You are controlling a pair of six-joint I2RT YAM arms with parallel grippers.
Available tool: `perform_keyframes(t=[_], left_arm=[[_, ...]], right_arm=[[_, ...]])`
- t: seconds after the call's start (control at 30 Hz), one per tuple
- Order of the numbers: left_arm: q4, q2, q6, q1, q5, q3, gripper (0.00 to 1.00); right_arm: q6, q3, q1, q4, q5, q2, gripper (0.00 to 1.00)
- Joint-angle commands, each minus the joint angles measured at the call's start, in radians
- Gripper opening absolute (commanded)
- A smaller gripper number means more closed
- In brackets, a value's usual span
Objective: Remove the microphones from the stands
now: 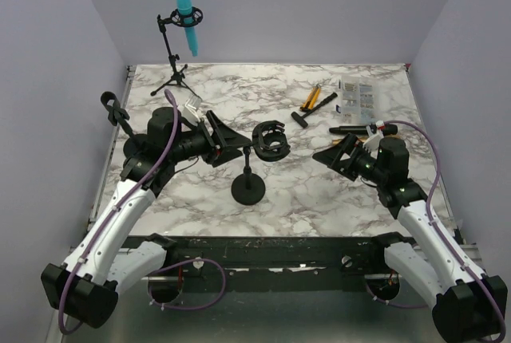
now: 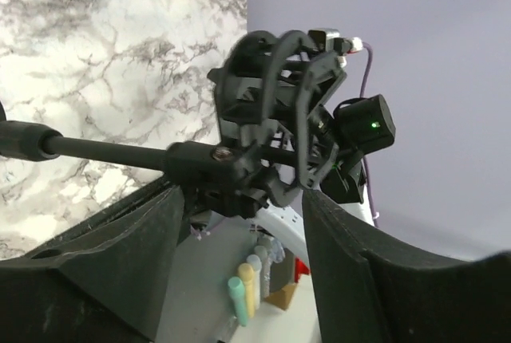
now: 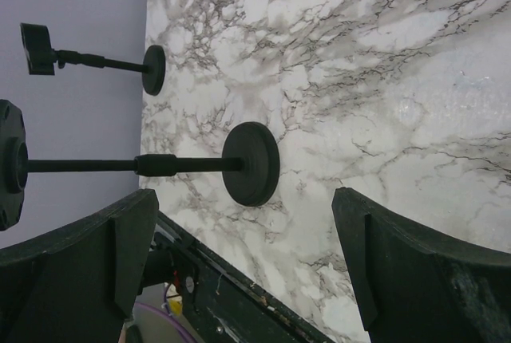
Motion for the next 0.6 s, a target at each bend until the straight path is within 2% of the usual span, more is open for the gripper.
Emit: perform_keyframes(t=[0.0, 0.1, 0.3, 0.43, 0.57], left_arm=[[0.056, 0.066, -0.103, 0.004, 0.084, -0.049, 0.60], [0.085, 0.096, -0.102, 0.002, 0.114, -0.054, 0.57], [0.073, 0.083, -0.083, 0.004, 0.007, -0.109, 0.48], [0.106, 0.095, -0.071, 0.004, -0.010, -0.177, 0.38], [0.088, 0.113, -0.016, 0.002, -0.057, -0.244, 0.36]], right_arm=[[-0.033, 0.027, 0.007, -0.021, 0.029, -0.013, 1.00], [-0.042, 0.036, 0.007, -0.032, 0.035, -0.013, 1.00], [-0.020, 0.024, 0.007, -0.016, 0.023, -0.026, 1.00], [-0.025, 0.015, 0.007, -0.021, 0.032, -0.031, 1.00], [-0.017, -0.014, 0.006, -0.003, 0.032, -0.029, 1.00]])
